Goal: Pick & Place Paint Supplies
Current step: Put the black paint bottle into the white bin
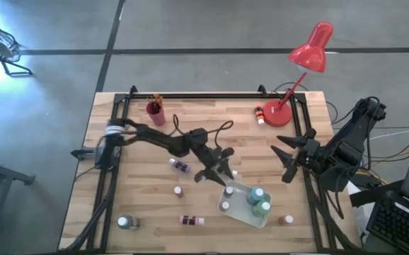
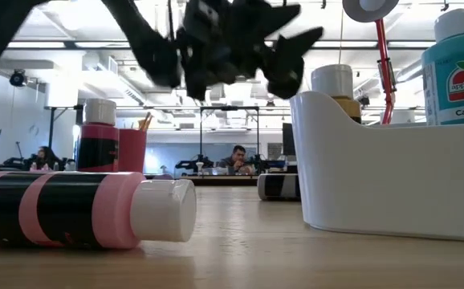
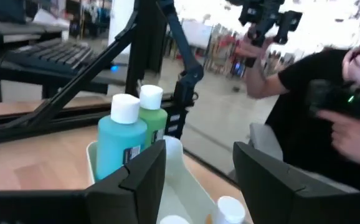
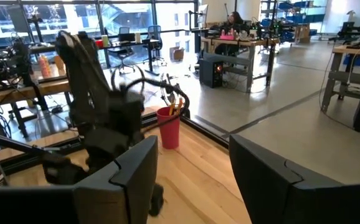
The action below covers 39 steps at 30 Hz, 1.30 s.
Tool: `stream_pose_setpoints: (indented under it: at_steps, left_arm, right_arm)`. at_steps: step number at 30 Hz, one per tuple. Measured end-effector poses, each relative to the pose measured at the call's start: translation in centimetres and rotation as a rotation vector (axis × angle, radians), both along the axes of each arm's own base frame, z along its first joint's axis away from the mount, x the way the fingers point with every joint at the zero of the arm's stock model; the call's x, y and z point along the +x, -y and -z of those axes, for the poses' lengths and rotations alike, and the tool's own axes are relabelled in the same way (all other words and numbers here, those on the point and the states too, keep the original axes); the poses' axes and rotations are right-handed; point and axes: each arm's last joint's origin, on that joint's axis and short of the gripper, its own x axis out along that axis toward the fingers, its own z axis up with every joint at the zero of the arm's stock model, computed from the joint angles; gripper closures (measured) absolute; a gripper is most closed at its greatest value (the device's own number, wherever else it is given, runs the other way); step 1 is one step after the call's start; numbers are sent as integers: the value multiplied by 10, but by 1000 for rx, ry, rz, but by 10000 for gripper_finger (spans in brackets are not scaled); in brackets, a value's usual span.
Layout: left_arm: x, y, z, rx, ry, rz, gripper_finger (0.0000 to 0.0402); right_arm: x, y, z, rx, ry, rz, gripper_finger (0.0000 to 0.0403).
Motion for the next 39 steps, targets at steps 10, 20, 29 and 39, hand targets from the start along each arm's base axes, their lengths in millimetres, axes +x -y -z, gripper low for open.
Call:
stream_pose_setpoints:
  at_steps: [10, 20, 29, 39]
  left_arm:
    - [-68, 2, -82, 351, -244, -344, 211]
    - [-158, 24, -133, 394, -526, -601, 211]
    - [-223, 78, -144, 337, -717, -661, 211]
    - [-272, 121, -126, 288, -1001, -803, 211]
  right_arm:
    - [-3, 3, -3, 11, 4, -10, 194]
    - [-4, 6, -4, 16, 10, -6, 195]
    - [-4, 8, -5, 6, 4, 5, 189]
    - [-3, 10, -5, 4, 3, 18, 193]
